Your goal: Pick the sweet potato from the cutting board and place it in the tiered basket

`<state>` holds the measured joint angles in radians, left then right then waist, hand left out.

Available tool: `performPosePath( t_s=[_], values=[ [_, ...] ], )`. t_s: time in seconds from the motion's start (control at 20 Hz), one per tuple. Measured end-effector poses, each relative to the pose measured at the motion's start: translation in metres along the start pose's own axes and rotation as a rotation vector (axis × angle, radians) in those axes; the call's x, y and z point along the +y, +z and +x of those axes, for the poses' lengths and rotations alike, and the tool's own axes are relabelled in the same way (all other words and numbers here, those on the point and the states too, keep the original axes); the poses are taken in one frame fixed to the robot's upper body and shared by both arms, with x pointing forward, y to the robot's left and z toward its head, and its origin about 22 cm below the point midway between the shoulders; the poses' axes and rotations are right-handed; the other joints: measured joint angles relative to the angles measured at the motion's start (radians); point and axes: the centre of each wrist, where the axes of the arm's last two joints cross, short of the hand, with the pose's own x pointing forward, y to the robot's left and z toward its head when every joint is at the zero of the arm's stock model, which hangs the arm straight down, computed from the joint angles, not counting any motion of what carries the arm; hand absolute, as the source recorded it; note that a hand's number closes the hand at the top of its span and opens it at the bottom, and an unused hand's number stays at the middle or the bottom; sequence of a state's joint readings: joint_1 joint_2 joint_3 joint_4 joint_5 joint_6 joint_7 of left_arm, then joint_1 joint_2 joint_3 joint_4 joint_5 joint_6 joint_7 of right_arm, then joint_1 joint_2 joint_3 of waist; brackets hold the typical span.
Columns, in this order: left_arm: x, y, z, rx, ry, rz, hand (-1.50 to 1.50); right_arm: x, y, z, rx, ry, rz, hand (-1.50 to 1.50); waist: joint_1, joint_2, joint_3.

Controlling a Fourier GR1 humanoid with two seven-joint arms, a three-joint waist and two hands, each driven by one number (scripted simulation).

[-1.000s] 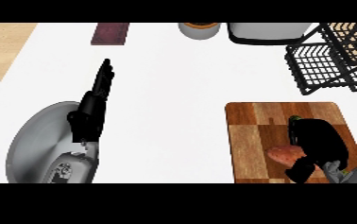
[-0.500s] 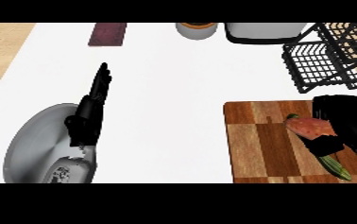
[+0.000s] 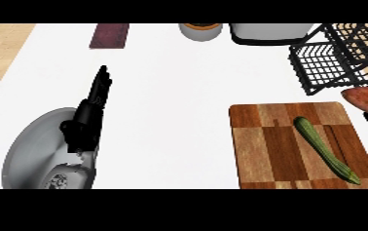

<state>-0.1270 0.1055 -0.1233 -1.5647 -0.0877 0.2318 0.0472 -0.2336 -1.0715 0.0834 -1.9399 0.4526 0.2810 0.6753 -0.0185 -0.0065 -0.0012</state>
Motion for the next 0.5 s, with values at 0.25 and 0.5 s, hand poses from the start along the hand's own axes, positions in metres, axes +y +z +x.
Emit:
performPosePath(
  t_s=[0.25,0.5],
  values=[
    [-0.003,0.002,-0.002,-0.004,-0.001,-0.005,0.0,-0.049,0.002,-0.018,0.039,-0.059,-0.031,1.5,0.007,0.002,0.0],
    [-0.011,0.002,0.0,-0.01,-0.004,-0.026,0.0,-0.078,-0.012,-0.031,0.052,-0.242,-0.041,1.5,0.023,0.006,0.0]
  ],
)
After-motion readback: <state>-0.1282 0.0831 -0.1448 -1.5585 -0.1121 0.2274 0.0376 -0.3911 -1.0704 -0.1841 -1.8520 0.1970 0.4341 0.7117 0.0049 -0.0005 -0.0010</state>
